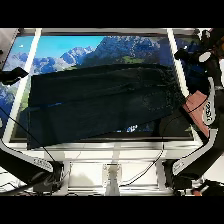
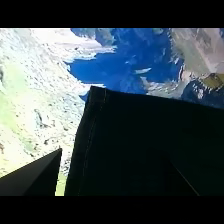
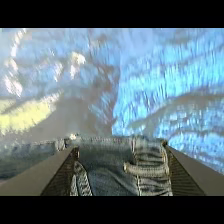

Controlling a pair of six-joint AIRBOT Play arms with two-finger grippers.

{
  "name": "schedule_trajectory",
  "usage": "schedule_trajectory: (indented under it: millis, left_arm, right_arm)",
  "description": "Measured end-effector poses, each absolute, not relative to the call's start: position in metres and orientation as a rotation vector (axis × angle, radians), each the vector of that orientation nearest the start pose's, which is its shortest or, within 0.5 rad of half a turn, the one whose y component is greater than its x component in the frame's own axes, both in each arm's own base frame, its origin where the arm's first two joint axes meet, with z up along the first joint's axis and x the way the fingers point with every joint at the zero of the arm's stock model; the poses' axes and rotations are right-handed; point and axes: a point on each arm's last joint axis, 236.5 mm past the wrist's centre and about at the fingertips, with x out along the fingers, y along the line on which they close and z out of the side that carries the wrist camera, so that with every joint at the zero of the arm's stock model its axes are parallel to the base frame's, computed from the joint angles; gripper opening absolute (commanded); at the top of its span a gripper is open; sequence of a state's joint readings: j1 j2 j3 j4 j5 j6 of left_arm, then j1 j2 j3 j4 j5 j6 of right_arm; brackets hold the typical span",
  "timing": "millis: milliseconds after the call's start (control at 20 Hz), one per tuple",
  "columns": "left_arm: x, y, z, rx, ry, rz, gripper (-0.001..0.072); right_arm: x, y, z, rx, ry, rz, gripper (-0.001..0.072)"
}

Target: Fold the clothes and pants, and hang the long-sleeved shirts on hangers.

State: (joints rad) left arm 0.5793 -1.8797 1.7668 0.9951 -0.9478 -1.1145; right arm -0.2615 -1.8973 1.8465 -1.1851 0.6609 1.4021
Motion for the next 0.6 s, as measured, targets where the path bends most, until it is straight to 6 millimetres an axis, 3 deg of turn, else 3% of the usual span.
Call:
schedule_trajectory:
  millis: [100,150,250,350,400,600]
  left_arm:
    - [0.539,0.233,0.022,-0.38,0.818,0.077,0.069]
    - [0.536,0.234,0.034,-0.375,0.81,0.076,0.0536]
    - [0.522,0.232,0.054,-0.368,0.817,0.063,0.0028]
    - [0.5,0.225,0.065,-0.371,0.869,0.03,0.0022]
    - [0.488,0.219,0.07,-0.384,0.902,0.005,0.0021]
    - [0.451,0.196,0.095,-0.393,0.973,-0.067,0.002]
  right_arm:
    - [0.637,-0.117,0.061,0.297,0.656,-0.063,0.0462]
    - [0.634,-0.12,0.071,0.292,0.661,-0.058,0.0357]
    - [0.623,-0.124,0.089,0.285,0.691,-0.043,0.0152]
    - [0.606,-0.126,0.108,0.282,0.726,-0.028,0.0106]
    - [0.597,-0.127,0.118,0.279,0.738,-0.025,0.0039]
    - [0.548,-0.123,0.156,0.256,0.816,-0.004,0.0037]
